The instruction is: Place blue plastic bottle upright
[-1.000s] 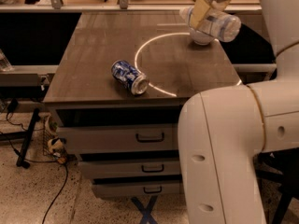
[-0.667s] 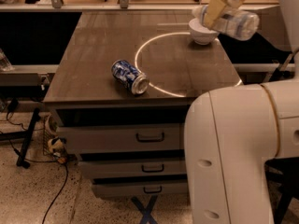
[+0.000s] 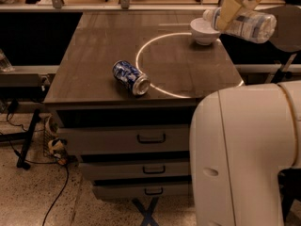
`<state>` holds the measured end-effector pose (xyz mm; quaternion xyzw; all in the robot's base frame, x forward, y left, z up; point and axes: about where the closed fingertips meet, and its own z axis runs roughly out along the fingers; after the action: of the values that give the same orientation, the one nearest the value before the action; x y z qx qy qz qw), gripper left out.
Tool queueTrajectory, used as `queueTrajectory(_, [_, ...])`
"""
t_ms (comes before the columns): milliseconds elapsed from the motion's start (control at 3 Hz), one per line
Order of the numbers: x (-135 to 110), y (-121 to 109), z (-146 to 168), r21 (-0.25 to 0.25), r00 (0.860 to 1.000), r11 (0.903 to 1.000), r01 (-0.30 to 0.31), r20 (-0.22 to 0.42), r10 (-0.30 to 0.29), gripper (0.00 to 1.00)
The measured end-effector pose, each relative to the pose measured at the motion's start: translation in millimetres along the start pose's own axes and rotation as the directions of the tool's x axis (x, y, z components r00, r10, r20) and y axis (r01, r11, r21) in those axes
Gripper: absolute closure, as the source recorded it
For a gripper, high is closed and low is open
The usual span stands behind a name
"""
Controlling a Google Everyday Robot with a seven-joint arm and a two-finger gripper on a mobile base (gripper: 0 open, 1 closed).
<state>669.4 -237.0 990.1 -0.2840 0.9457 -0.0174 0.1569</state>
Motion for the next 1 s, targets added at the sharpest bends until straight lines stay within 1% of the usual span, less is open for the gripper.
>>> queueTrajectory(333, [40,-19,-3,0.029,0.996,0.9980,-0.057,-0.069,0.059,1.00])
queueTrajectory(667, [70,-33,-10,0.065,0.988,0.9940,-0.089,-0.120,0.096,1.00])
queueTrajectory(1000, [95,-46,-23,0.130,0.979,0.9883,-0.080,-0.175,0.102,1.00])
